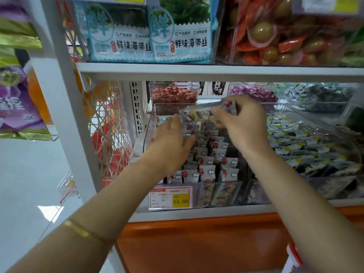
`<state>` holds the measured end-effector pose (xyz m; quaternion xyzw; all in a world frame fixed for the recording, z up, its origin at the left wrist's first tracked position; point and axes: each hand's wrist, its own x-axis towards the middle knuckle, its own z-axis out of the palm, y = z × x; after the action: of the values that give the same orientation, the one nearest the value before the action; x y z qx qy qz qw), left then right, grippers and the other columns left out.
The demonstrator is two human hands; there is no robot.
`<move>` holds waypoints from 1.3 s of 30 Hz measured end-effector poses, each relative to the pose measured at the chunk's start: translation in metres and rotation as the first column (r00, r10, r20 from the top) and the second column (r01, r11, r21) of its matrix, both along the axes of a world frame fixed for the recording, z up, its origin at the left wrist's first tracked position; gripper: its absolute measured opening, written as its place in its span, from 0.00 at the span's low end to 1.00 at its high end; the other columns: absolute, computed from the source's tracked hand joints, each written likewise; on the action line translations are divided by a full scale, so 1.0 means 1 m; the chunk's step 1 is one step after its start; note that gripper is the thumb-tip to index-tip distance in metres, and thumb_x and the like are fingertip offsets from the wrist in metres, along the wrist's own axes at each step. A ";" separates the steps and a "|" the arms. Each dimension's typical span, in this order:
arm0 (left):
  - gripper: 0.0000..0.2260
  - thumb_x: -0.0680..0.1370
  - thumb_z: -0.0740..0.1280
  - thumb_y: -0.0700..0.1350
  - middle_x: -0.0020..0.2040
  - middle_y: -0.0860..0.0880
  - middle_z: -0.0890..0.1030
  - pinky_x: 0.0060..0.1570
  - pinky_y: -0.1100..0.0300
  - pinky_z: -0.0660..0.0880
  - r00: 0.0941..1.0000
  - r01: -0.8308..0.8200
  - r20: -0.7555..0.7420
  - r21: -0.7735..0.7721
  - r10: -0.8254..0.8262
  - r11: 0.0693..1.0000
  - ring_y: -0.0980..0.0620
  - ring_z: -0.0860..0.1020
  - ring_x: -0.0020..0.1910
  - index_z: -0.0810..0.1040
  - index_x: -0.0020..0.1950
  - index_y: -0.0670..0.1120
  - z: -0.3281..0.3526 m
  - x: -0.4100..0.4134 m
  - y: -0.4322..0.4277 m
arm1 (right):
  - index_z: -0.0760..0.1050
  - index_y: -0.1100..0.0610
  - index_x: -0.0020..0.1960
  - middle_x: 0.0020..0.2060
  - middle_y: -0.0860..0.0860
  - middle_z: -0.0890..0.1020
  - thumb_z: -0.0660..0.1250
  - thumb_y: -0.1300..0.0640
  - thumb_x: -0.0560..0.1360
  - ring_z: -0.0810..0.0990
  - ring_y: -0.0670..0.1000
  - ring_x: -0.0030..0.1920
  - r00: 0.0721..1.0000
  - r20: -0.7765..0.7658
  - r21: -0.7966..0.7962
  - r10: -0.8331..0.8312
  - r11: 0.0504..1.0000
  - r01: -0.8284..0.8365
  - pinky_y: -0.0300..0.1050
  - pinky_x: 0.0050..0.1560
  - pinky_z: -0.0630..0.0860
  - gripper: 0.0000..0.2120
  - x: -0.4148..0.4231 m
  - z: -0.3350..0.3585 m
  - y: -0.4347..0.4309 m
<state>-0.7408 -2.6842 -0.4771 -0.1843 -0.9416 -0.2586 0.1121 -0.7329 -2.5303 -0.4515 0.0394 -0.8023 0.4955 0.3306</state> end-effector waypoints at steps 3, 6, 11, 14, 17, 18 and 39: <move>0.33 0.81 0.51 0.56 0.77 0.38 0.48 0.73 0.50 0.46 0.991 -0.071 0.096 -0.238 0.096 0.969 0.42 0.46 0.76 0.43 0.76 0.37 -0.003 -0.043 0.014 | 0.76 0.64 0.47 0.41 0.58 0.79 0.70 0.58 0.74 0.81 0.60 0.43 1.000 0.007 0.044 -0.025 0.999 0.025 0.61 0.47 0.77 0.09 -0.026 0.010 0.006; 0.37 0.79 0.48 0.63 0.76 0.36 0.48 0.73 0.46 0.45 0.968 -0.132 0.159 -0.345 0.196 0.929 0.38 0.44 0.75 0.43 0.76 0.37 -0.011 -0.079 0.015 | 0.76 0.63 0.47 0.42 0.54 0.78 0.70 0.58 0.74 0.81 0.58 0.44 0.998 0.060 0.035 0.000 0.999 -0.002 0.59 0.49 0.78 0.08 -0.048 0.011 0.007; 0.43 0.71 0.43 0.73 0.76 0.36 0.51 0.72 0.41 0.48 0.939 -0.158 0.232 -0.368 0.255 0.916 0.37 0.46 0.75 0.47 0.77 0.46 -0.023 -0.106 0.010 | 0.76 0.58 0.45 0.40 0.48 0.78 0.70 0.56 0.74 0.78 0.46 0.39 0.998 0.063 0.070 0.008 0.997 -0.013 0.31 0.44 0.74 0.06 -0.070 0.006 0.008; 0.43 0.69 0.43 0.75 0.75 0.34 0.52 0.70 0.37 0.54 0.903 -0.177 0.309 -0.364 0.298 0.914 0.36 0.49 0.75 0.45 0.77 0.49 -0.021 -0.106 0.012 | 0.77 0.62 0.48 0.36 0.45 0.74 0.70 0.56 0.74 0.77 0.46 0.39 0.996 0.081 0.070 0.040 0.997 -0.045 0.36 0.45 0.77 0.09 -0.079 0.004 0.004; 0.42 0.70 0.44 0.74 0.74 0.33 0.57 0.68 0.38 0.59 0.889 -0.169 0.341 -0.373 0.304 0.912 0.34 0.56 0.73 0.47 0.77 0.50 -0.014 -0.100 0.011 | 0.75 0.60 0.43 0.35 0.45 0.73 0.70 0.57 0.73 0.80 0.54 0.43 0.991 0.103 0.051 0.089 0.994 -0.094 0.53 0.48 0.79 0.07 -0.090 0.003 -0.003; 0.41 0.71 0.44 0.74 0.73 0.33 0.59 0.68 0.39 0.60 0.888 -0.160 0.347 -0.380 0.301 0.911 0.34 0.58 0.72 0.48 0.77 0.51 -0.013 -0.097 0.011 | 0.74 0.59 0.42 0.35 0.44 0.72 0.70 0.57 0.73 0.79 0.52 0.41 0.991 0.095 0.065 0.096 0.993 -0.102 0.47 0.48 0.79 0.07 -0.095 0.003 -0.006; 0.31 0.80 0.42 0.61 0.77 0.43 0.43 0.73 0.45 0.39 0.977 -0.176 -0.044 -0.718 0.209 0.673 0.44 0.39 0.76 0.43 0.76 0.42 0.003 -0.014 -0.030 | 0.77 0.61 0.52 0.51 0.54 0.80 0.63 0.56 0.77 0.77 0.53 0.51 0.892 0.425 0.693 0.153 0.579 -0.429 0.53 0.57 0.73 0.10 -0.156 -0.028 -0.081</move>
<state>-0.7552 -2.7143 -0.4738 -0.1079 -0.9837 0.1388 0.0381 -0.8892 -2.6108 -0.4798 0.2292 -0.9597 0.1515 0.0597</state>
